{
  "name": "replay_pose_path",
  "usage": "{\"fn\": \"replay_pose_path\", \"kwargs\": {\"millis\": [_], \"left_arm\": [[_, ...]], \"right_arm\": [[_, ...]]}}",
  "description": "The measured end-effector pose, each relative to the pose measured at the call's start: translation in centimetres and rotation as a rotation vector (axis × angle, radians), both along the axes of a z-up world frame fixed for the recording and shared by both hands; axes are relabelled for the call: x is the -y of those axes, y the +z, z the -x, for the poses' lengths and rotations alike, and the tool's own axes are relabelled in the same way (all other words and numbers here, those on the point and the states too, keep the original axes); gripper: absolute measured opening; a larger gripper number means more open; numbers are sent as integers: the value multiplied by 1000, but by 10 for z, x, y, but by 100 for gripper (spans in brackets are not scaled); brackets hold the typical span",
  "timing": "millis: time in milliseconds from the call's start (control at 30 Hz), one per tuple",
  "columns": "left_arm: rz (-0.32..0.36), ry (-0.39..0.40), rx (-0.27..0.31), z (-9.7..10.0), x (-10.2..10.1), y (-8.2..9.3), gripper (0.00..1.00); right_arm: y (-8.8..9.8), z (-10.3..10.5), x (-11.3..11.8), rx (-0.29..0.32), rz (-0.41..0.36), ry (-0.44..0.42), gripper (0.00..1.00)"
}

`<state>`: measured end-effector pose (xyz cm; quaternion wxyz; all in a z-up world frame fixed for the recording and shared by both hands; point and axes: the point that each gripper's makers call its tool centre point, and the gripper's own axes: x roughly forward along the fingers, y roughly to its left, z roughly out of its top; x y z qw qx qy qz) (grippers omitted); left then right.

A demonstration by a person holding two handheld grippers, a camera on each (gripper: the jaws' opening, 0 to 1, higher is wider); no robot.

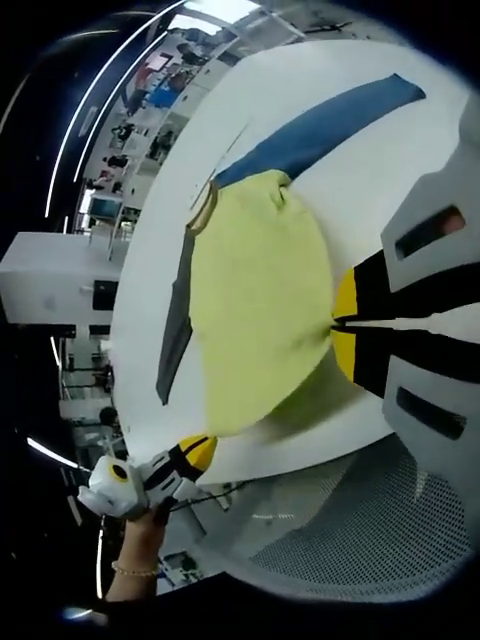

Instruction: Fold the garment on the visible template until the final outline fits inside the template.

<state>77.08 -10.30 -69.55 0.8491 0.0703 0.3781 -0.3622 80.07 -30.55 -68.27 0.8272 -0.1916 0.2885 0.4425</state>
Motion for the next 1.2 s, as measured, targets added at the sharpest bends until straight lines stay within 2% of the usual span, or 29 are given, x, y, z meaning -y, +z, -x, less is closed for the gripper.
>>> {"fn": "replay_pose_path", "kwargs": {"millis": [300,467,667,800,967,1100,1200], "left_arm": [[20,10,31,-14,1,31,0],[10,-8,66,-30,2,47,0],[-2,-27,89,-55,3,56,0],[-12,-39,96,-74,3,55,0],[-29,-46,84,-100,3,46,0],[-45,-51,65,-119,3,31,0],[-63,-50,27,-133,1,13,0]], "right_arm": [[18,-12,7,27,2,-20,2],[31,-28,9,57,12,-15,2],[40,-53,9,88,49,4,2],[42,-70,10,97,64,11,2],[41,-98,10,95,50,2,2],[24,-118,8,73,80,40,2],[11,-132,6,50,83,44,2]]}}
